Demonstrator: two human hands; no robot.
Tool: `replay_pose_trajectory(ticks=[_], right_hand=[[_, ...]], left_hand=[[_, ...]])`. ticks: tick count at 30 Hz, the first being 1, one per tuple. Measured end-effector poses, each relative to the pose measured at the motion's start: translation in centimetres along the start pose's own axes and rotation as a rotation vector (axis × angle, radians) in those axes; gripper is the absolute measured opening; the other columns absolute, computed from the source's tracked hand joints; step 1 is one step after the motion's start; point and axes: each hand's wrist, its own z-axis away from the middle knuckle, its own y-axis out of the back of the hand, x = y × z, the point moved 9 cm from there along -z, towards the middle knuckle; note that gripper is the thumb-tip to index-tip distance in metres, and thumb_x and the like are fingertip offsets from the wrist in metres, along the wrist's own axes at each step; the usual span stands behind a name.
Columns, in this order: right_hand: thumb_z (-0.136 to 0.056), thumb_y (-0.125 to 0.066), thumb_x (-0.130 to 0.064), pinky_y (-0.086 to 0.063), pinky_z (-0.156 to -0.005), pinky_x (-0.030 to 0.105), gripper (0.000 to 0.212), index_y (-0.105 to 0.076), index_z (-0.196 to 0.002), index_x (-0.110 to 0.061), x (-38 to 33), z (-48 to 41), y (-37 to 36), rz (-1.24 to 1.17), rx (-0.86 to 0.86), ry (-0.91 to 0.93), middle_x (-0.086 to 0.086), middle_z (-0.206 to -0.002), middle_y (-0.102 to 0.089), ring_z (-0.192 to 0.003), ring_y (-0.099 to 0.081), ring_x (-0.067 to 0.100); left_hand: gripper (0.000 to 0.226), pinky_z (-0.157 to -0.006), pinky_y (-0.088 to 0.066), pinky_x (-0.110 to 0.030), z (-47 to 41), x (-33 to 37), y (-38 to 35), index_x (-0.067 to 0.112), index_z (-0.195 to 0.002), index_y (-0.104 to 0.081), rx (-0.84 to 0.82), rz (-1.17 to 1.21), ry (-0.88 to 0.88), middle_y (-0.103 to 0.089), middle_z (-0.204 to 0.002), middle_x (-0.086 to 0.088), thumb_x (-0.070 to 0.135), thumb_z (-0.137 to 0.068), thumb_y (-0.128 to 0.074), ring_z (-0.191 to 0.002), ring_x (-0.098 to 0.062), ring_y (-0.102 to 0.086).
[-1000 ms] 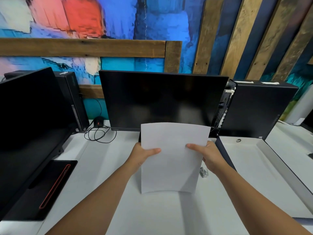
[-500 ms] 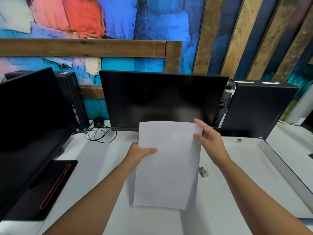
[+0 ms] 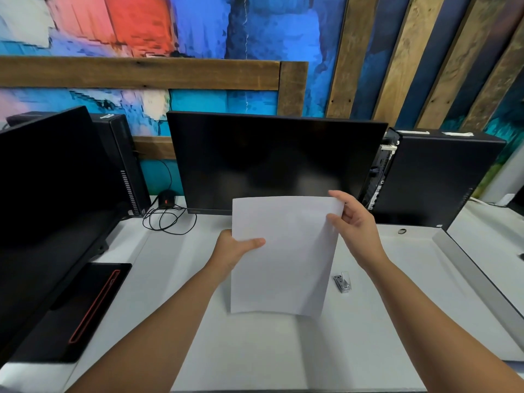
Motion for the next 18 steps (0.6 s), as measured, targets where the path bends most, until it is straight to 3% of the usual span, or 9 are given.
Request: replay_pose_trajectory(ticks=[5, 12, 18], right_hand=[[-0.089, -0.054, -0.001, -0.053, -0.089, 0.039, 0.045, -0.057, -0.119, -0.035, 1.1, 0.4, -0.4, 0.110, -0.047, 0.015, 0.002, -0.122, -0.061, -0.106, -0.061, 0.025], [-0.089, -0.054, -0.001, -0.053, -0.089, 0.035, 0.052, -0.052, -0.124, -0.040, 0.8, 0.3, -0.3, 0.091, -0.048, 0.017, 0.002, -0.127, -0.058, -0.108, -0.061, 0.022], [-0.087, -0.056, -0.001, -0.056, -0.084, 0.036, 0.047, -0.055, -0.119, -0.037, 1.1, 0.4, -0.1, 0.101, -0.036, 0.013, 0.002, -0.124, -0.059, -0.106, -0.061, 0.023]], left_hand=[[0.024, -0.082, -0.055, -0.035, 0.1, -1.8, 0.1, 0.013, -0.086, -0.070, 0.027, -0.016, 0.038, -0.073, -0.094, -0.009, 0.005, -0.068, -0.083, -0.087, -0.026, -0.070], [0.035, -0.086, -0.055, -0.037, -0.5, -1.2, -0.3, 0.007, -0.099, -0.070, 0.007, -0.038, 0.022, -0.073, -0.100, -0.010, 0.008, -0.067, -0.084, -0.093, -0.026, -0.070], [0.032, -0.080, -0.053, -0.032, -0.3, -1.7, -1.0, 0.013, -0.095, -0.068, -0.002, -0.044, 0.049, -0.072, -0.096, -0.005, 0.007, -0.068, -0.083, -0.090, -0.022, -0.069]])
